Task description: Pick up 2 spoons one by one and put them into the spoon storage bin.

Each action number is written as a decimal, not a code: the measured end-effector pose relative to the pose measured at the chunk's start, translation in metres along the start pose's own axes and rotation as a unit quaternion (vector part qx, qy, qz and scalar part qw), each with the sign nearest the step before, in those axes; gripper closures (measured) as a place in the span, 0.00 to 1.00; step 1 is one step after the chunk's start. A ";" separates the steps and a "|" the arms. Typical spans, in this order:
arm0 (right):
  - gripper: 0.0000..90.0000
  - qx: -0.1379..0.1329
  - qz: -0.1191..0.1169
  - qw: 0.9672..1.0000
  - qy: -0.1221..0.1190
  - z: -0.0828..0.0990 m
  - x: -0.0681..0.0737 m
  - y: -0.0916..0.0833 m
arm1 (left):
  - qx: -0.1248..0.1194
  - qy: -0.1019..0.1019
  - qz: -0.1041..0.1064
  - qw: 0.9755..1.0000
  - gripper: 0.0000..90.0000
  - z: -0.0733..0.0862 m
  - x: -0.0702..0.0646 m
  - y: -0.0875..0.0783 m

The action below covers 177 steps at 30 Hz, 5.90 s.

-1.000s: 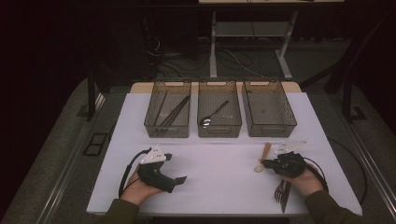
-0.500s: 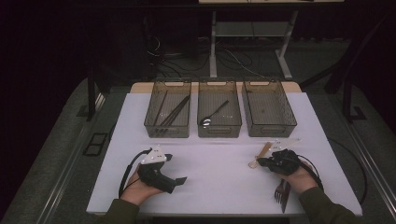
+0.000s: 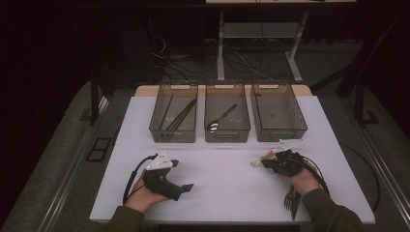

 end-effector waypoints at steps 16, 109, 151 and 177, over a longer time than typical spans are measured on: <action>0.99 -0.004 0.004 1.000 0.013 -0.019 -0.002 0.017 | 0.001 0.004 0.005 1.000 0.00 0.000 -0.001 0.001; 0.82 0.036 -0.018 0.995 -0.089 -0.014 -0.039 -0.023 | -0.003 0.006 0.023 1.000 0.00 0.000 -0.003 0.003; 0.82 -0.074 -0.027 0.997 0.018 -0.072 -0.013 -0.048 | 0.000 0.017 0.021 1.000 0.00 0.003 0.001 0.004; 0.82 -0.070 -0.002 0.996 0.051 -0.132 -0.016 -0.012 | -0.006 0.015 0.025 1.000 0.00 0.002 -0.001 0.005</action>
Point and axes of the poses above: each handheld gripper's, and its own axes: y roughly forward along the jaws, z roughly out of its underside, x roughly to its left, the point moved 4 cm from there along y, roughly forward along the jaws, and after that the axes turned 8 degrees about y, right-handed, at the moved point
